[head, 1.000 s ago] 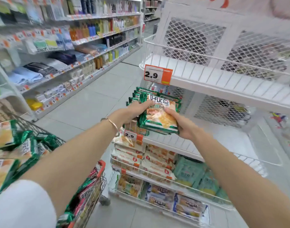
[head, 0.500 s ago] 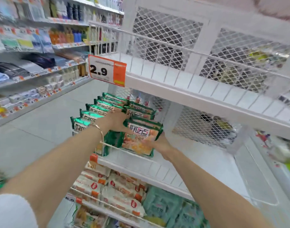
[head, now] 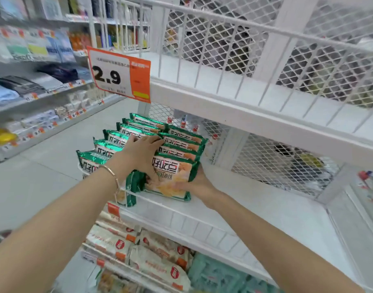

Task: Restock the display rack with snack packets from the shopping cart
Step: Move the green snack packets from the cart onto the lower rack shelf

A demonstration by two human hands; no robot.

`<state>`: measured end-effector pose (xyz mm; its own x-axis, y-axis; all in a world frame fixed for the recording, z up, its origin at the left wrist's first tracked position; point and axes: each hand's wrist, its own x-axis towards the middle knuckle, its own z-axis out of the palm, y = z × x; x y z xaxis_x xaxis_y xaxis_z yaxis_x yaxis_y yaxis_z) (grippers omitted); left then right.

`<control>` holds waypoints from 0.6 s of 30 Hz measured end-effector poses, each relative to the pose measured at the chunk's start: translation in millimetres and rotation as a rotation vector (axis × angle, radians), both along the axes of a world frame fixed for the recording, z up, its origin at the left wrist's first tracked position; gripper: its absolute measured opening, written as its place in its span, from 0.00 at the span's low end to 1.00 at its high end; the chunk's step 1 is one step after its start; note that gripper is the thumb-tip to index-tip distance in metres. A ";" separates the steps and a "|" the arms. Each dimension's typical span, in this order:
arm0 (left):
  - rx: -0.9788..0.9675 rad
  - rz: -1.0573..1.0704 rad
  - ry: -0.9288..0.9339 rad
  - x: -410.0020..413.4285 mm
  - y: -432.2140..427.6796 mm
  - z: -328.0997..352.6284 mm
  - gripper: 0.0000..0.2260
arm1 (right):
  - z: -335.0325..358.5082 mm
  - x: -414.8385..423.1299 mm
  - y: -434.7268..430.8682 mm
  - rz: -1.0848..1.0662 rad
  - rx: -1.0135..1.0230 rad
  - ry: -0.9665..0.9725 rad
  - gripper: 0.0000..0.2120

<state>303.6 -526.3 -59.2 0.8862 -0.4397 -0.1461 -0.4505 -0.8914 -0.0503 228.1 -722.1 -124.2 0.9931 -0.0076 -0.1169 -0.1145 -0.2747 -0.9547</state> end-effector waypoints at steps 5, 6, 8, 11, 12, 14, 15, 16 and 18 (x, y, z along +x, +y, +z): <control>0.042 -0.030 0.018 -3.8 0.9 2.6 0.62 | -0.4 -11.8 -26.8 0.169 -1.037 -0.600 0.60; 0.061 -0.027 -0.007 -3.4 -0.1 1.8 0.61 | -4.7 -7.5 -30.5 0.275 -1.225 -0.672 0.58; 0.100 -0.015 -0.064 -2.9 -3.6 0.1 0.58 | -10.0 -0.2 -31.1 0.367 -1.374 -0.688 0.57; 0.129 -0.009 -0.101 -4.0 -7.0 -0.4 0.57 | -5.8 -1.8 -20.1 0.332 -1.438 -0.589 0.59; 0.115 -0.012 -0.077 -5.6 -6.4 1.7 0.57 | -2.1 -4.7 -17.5 0.333 -1.461 -0.543 0.59; 0.005 0.000 0.019 -10.6 -0.6 11.6 0.58 | 15.4 -12.4 -13.6 0.361 -1.402 -0.434 0.55; -0.075 0.014 0.066 -15.0 5.0 19.5 0.57 | 29.1 -18.2 -10.3 0.364 -1.336 -0.380 0.51; -0.151 0.032 0.087 -20.0 13.2 28.1 0.54 | 42.5 -23.9 -5.5 0.342 -1.268 -0.364 0.47; -0.261 0.082 0.045 -33.8 39.9 45.6 0.46 | 65.1 -36.9 12.2 0.262 -1.154 -0.431 0.40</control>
<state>269.7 -486.4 -13.7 0.9156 -0.3946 -0.0773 -0.3728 -0.9052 0.2041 191.1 -709.9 -59.1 0.9360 0.3138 0.1596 0.3303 -0.9396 -0.0899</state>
